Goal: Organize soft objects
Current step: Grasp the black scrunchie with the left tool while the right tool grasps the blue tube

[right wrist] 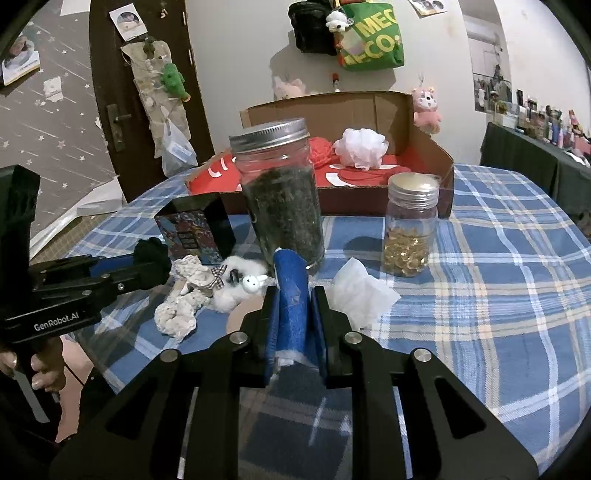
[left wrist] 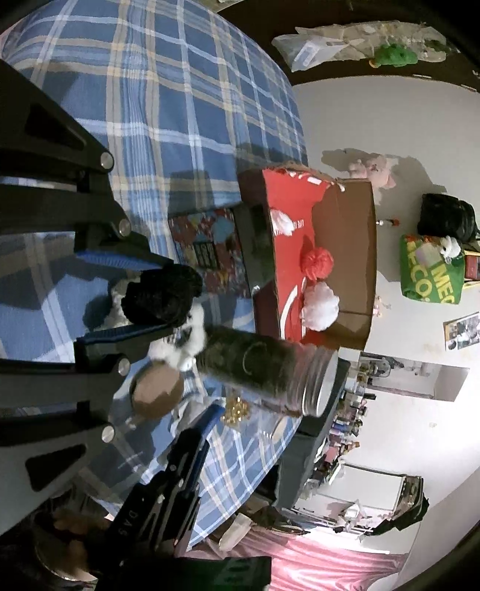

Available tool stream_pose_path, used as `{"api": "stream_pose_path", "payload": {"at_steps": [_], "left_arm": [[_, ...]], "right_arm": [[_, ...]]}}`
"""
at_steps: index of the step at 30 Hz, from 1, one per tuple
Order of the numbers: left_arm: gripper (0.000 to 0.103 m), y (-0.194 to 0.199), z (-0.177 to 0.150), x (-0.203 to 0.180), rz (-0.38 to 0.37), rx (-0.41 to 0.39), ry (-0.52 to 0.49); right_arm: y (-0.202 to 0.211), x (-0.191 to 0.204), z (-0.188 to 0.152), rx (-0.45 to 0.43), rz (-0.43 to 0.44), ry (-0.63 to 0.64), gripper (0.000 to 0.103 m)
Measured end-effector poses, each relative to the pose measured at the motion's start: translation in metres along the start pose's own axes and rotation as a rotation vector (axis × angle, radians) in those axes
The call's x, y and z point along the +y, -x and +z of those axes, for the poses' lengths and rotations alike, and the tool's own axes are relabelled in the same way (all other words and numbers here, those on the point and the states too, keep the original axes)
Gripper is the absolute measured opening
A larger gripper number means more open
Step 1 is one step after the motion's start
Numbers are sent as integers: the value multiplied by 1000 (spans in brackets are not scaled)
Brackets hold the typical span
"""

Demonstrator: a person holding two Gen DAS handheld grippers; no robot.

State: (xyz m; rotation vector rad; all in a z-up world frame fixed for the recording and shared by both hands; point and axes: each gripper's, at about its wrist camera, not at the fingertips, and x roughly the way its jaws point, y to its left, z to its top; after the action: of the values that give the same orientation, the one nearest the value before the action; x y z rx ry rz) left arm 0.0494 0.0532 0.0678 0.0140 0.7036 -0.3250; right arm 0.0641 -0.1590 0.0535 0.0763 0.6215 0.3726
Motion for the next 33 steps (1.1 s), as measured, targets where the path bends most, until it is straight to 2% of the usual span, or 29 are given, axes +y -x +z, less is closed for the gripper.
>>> {"api": "stream_pose_path", "payload": {"at_steps": [11,23,33], "left_arm": [[29,-3,1,-13,-27,0,-1],[29,-3,1,-13,-12,5,-1],[29,1,16,-13,-8,8,-25]], "right_arm": [[7,-7,1,0,-1,-8,17],[11,-18,3,-4,-34,-23,17],[15,-28,15,9,-62,-19,17]]}}
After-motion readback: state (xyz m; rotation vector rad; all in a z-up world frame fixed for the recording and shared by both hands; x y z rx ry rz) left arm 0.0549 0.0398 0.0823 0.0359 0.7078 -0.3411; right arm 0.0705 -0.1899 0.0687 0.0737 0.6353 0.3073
